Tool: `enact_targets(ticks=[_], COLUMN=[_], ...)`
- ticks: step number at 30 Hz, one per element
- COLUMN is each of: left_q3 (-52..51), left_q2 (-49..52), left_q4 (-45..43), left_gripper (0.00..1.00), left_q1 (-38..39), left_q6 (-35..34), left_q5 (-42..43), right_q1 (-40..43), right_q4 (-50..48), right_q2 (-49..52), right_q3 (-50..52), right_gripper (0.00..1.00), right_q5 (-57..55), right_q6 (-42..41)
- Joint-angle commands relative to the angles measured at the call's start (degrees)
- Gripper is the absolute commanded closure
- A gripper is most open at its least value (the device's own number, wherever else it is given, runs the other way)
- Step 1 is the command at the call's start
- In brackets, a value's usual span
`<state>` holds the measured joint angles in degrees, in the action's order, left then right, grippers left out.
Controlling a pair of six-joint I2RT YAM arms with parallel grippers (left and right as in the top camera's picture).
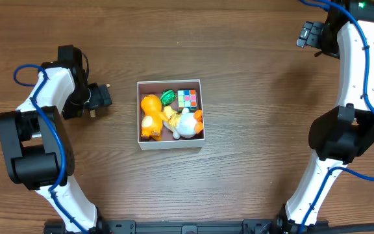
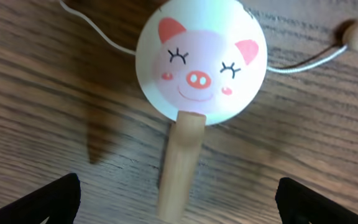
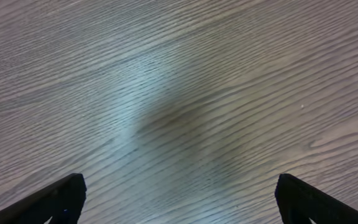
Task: Pack container
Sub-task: 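Move left gripper left over the pig-faced stick toy, then lower left gripper and grasp the pig toy's wooden stick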
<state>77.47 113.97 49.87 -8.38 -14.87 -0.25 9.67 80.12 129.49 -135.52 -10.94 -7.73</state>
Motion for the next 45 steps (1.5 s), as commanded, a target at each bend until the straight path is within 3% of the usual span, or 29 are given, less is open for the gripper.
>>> enact_targets(ticks=[1, 20, 24, 31, 35, 45], left_q3=[-0.22, -0.24, -0.24, -0.96, -3.3, -3.58], left_q2=[0.15, 2.93, 2.93, 2.95, 2.93, 2.93], left_q4=[-1.14, -3.65, -4.0, -4.74, -5.27, -4.68], left_gripper=[0.0, 0.0, 0.05, 0.05, 0.12, 0.56], left_q1=[0.17, 0.15, 0.04, 0.04, 0.04, 0.04], left_q6=[0.81, 2.47, 2.73, 3.06, 3.06, 3.06], left_q5=[-1.27, -1.66, -1.86, -1.81, -1.64, -1.64], right_q1=[0.04, 0.04, 0.04, 0.04, 0.04, 0.04], right_q4=[-0.35, -0.35, -0.35, -0.35, -0.35, -0.35], right_q2=[-1.42, -1.42, -1.42, -1.42, -1.42, -1.42], right_q3=[0.26, 0.26, 0.26, 0.26, 0.26, 0.26], right_gripper=[0.0, 0.0, 0.0, 0.0, 0.0, 0.0], right_q5=[-0.81, -0.81, -0.81, -0.81, -0.81, -0.81], right_q6=[-0.46, -0.46, -0.46, -0.46, -0.46, -0.46])
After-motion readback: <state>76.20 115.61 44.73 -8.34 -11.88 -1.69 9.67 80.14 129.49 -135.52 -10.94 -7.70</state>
